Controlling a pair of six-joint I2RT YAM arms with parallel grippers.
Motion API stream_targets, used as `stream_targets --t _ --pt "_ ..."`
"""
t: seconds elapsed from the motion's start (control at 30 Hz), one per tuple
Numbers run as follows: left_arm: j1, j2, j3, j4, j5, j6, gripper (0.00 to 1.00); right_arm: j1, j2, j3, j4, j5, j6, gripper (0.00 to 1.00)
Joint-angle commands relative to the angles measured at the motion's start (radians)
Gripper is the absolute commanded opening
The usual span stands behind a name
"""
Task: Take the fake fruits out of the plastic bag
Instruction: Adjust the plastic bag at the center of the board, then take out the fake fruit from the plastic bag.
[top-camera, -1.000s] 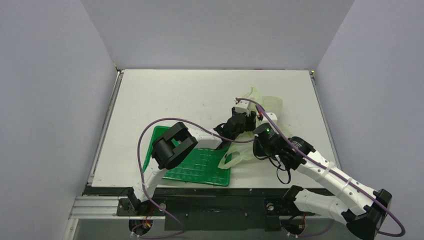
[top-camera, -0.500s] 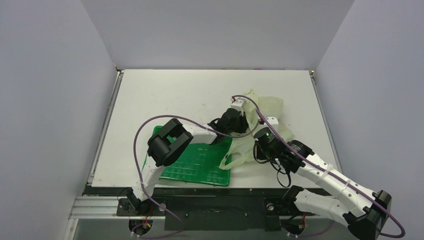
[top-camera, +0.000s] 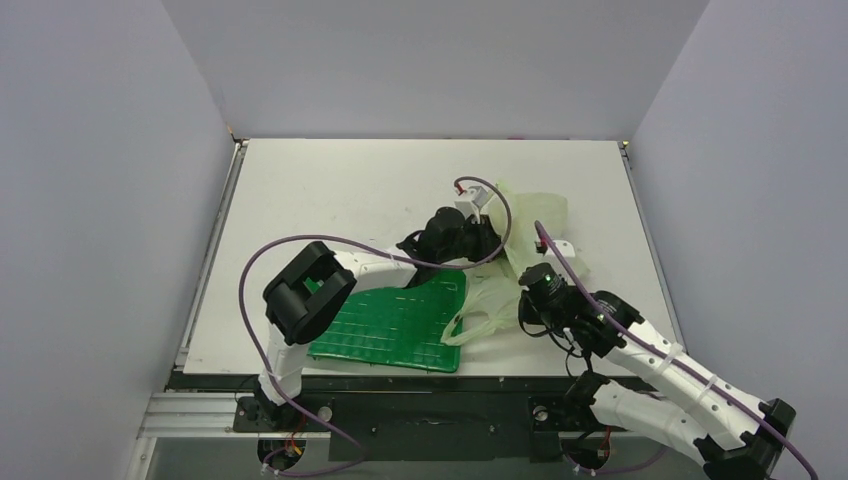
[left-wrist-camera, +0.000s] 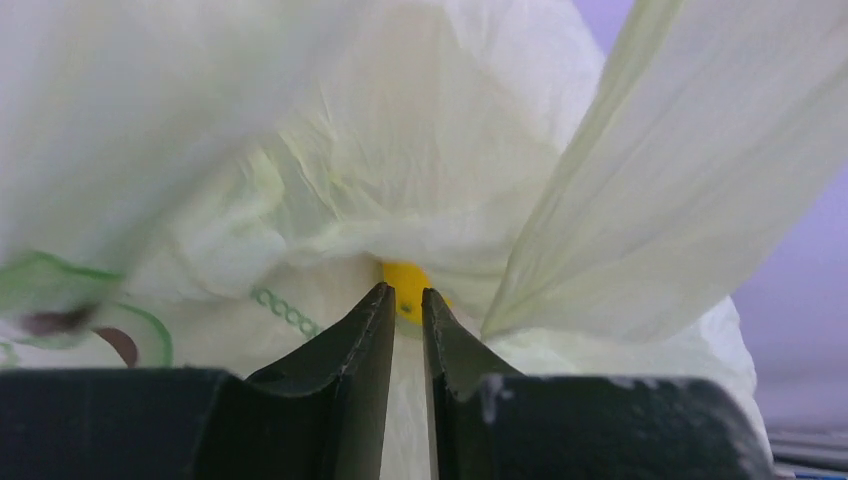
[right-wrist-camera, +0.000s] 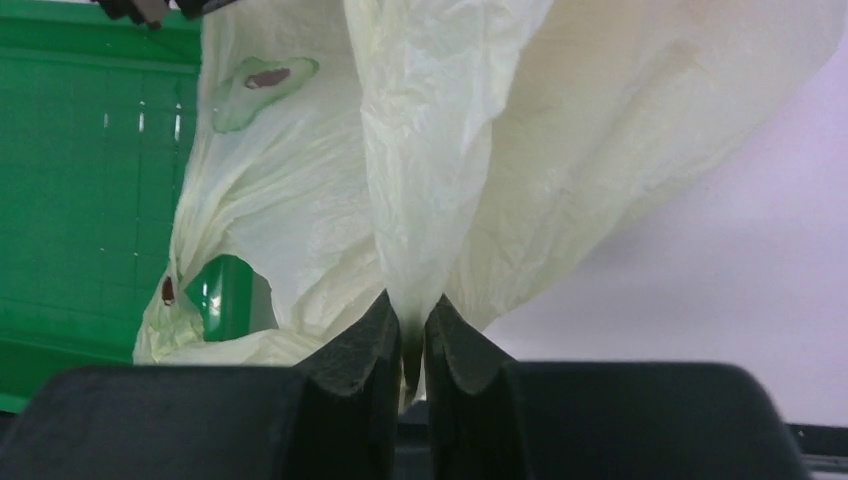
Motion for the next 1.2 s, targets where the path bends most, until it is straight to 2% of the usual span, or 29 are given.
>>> stream_targets --t 0.0,0.03,0.07,0.13,0.2,0.33,0.43,0.6,0.7,0.87,1.03,1.13,1.17 --pt "-0.064 -0.046 -0.056 0.072 0.050 -0.084 0.15 -0.009 -0.041 0.006 -0.166 0.095 0.163 0.26" --pt "-0.100 -0.056 -0.068 0.074 0.032 -0.086 0.16 -0.011 -0.053 0.005 -0.208 0.107 0.183 0.35" --pt "-0.119 -0.069 -0.097 0.079 0.019 -0.091 0.16 -0.014 -0.066 -0.003 -0.221 0.126 0.219 0.49" --pt "-0.178 -0.082 -0.151 0.098 -0.034 -0.107 0.17 -0.024 -0.086 -0.037 -0.240 0.154 0.263 0.61" --pt "-0.258 -0.088 -0.216 0.142 -0.100 -0.134 0.17 -0.048 -0.099 -0.081 -0.240 0.174 0.298 0.70" --pt "-0.352 -0.081 -0.317 0.283 -0.210 -0.210 0.17 -0.121 -0.092 -0.147 -0.178 0.159 0.302 0.79" --pt "-0.379 -0.081 -0.330 0.325 -0.200 -0.231 0.18 -0.195 -0.096 -0.142 -0.164 0.144 0.288 0.78" --pt "-0.388 -0.180 -0.353 0.258 -0.210 -0.182 0.23 -0.251 -0.153 -0.090 -0.167 0.127 0.197 0.75" --pt "-0.384 -0.262 -0.361 0.133 -0.229 -0.087 0.33 -0.252 -0.177 -0.090 -0.121 -0.001 0.104 0.75" --pt "-0.371 -0.399 -0.358 0.007 -0.318 0.044 0.48 -0.252 -0.194 -0.126 -0.074 -0.132 0.099 0.73" --pt "-0.330 -0.358 -0.257 -0.078 -0.309 0.140 0.51 -0.251 -0.201 -0.151 -0.043 -0.132 0.110 0.59" --pt "-0.319 -0.309 -0.199 -0.100 -0.311 0.184 0.42 -0.250 -0.194 -0.136 -0.036 -0.125 0.099 0.49" --pt "-0.318 -0.291 -0.196 -0.097 -0.323 0.198 0.42 -0.250 -0.190 -0.133 -0.034 -0.122 0.097 0.43"
